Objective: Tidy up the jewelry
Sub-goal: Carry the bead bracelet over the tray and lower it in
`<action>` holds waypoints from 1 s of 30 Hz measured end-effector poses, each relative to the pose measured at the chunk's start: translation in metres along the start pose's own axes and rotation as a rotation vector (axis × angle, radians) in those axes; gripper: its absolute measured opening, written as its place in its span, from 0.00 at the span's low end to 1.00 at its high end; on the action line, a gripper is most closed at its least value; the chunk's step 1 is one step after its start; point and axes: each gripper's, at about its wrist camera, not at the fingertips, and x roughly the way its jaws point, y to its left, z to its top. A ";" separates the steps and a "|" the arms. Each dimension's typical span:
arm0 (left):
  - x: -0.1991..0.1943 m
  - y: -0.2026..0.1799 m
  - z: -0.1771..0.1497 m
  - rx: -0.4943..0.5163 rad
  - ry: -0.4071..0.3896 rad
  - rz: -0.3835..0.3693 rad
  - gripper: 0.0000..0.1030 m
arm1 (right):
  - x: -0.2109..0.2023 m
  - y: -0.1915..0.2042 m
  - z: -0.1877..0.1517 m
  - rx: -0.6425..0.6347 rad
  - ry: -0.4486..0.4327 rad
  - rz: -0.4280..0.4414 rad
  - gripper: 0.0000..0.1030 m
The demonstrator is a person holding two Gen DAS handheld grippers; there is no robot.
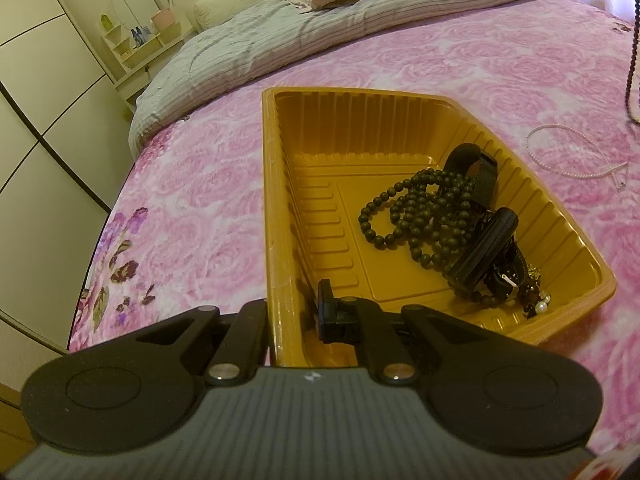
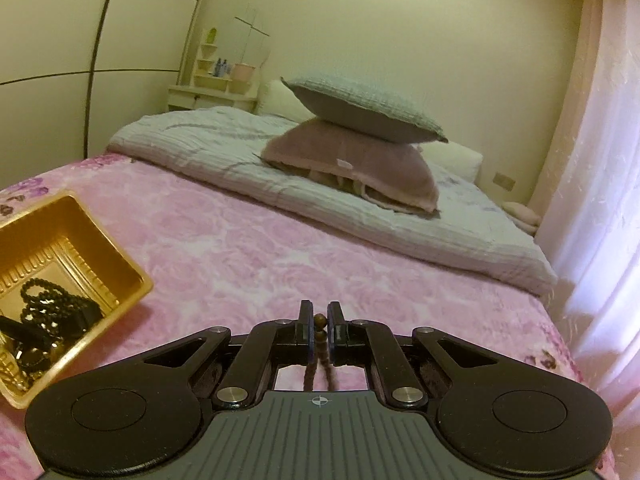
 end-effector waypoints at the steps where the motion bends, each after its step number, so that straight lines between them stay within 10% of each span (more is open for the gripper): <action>1: 0.000 0.000 0.000 0.000 0.000 0.000 0.06 | -0.002 0.003 0.004 0.001 -0.007 0.010 0.06; 17: 0.004 0.005 0.000 0.010 0.000 -0.029 0.06 | -0.021 0.109 0.101 -0.096 -0.180 0.353 0.06; 30: 0.004 0.005 -0.002 0.007 -0.001 -0.037 0.06 | 0.020 0.202 0.113 -0.151 -0.129 0.550 0.06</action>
